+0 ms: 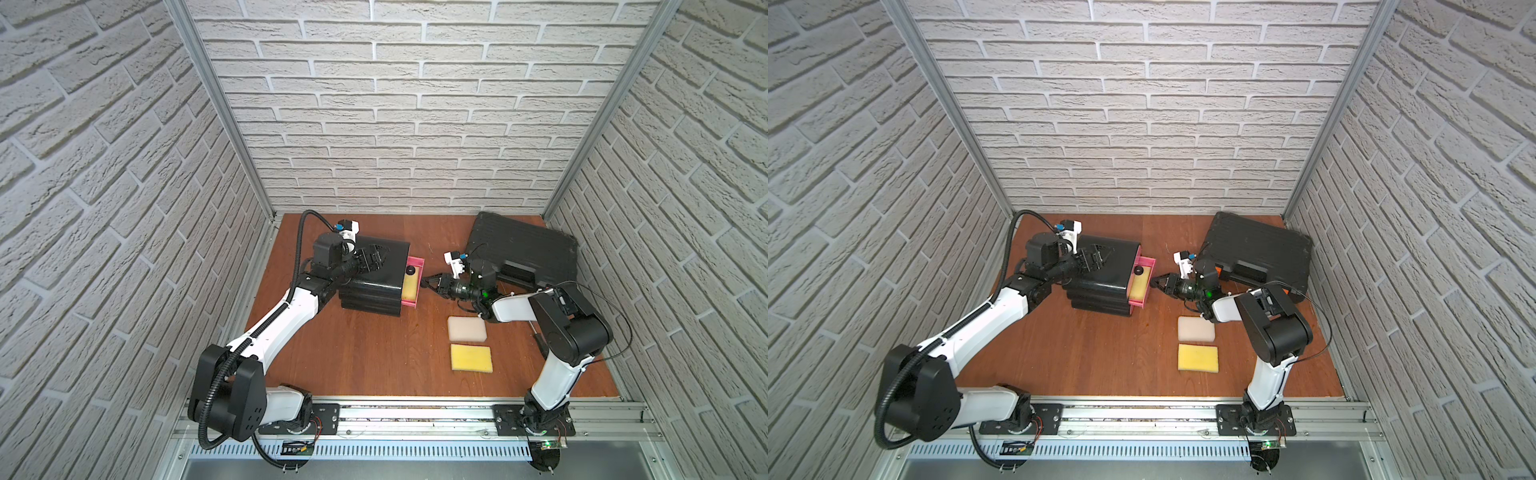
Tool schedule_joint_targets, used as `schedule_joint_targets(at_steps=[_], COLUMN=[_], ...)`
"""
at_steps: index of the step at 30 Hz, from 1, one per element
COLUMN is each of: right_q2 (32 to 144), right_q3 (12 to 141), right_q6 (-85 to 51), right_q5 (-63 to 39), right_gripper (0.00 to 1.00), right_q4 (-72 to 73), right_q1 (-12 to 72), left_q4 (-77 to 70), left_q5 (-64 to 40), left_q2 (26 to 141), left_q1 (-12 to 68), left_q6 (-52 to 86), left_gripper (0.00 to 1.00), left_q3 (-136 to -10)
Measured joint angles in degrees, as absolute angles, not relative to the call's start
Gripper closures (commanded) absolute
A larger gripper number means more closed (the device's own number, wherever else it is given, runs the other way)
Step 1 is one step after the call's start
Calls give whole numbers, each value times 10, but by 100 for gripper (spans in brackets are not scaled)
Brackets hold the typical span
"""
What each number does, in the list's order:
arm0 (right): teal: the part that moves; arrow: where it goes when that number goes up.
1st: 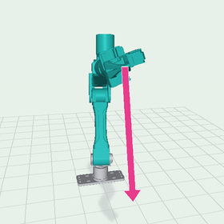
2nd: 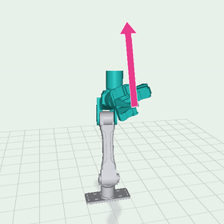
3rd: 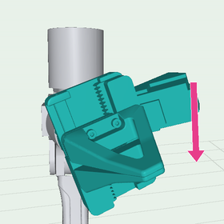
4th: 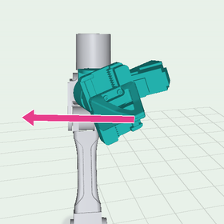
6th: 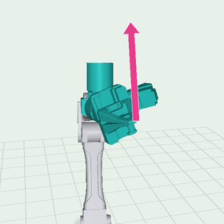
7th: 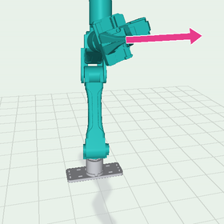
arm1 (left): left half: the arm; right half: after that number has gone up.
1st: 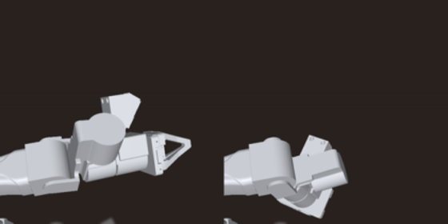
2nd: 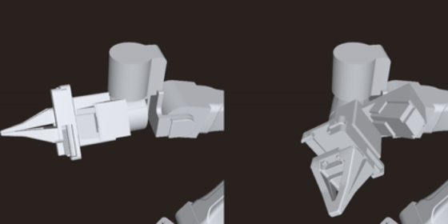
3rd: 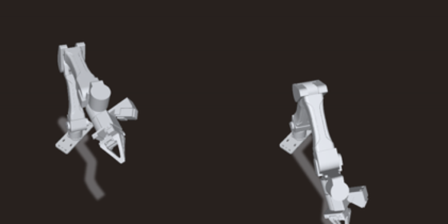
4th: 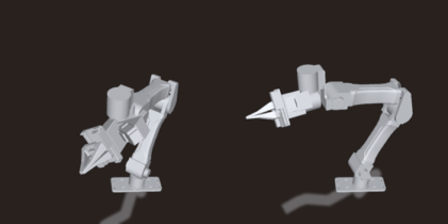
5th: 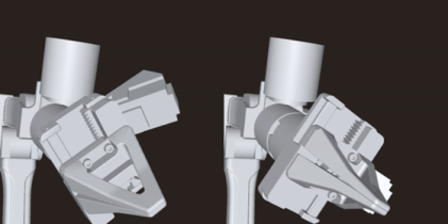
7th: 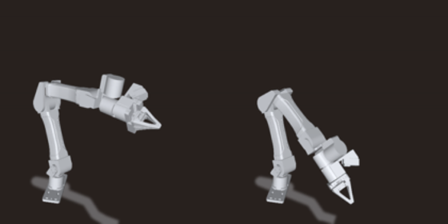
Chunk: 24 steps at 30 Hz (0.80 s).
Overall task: Take the sponge out of the drawer
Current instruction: Open the drawer in the storage box.
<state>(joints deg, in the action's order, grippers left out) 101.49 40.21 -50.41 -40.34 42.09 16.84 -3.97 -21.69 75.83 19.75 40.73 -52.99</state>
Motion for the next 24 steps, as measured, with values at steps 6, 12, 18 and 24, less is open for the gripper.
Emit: schedule_joint_targets(at_steps=[6, 12, 18, 24], right_q2=[979, 964, 949, 928], right_q3=[384, 368, 341, 332], right_q6=[-480, -467, -461, -451], right_q5=[-401, -409, -410, -405], right_gripper=[80, 80, 80, 81], right_q4=[377, 368, 355, 320], right_q1=[148, 127, 96, 83], left_q4=[-41, -43, -44, -46], left_q5=[-217, -215, -213, -211], left_q2=[759, 760, 760, 760], left_q1=[196, 196, 196, 196], left_q6=[408, 410, 411, 412], left_gripper=[8, 8, 8, 8], left_q3=[-530, -530, -530, -529])
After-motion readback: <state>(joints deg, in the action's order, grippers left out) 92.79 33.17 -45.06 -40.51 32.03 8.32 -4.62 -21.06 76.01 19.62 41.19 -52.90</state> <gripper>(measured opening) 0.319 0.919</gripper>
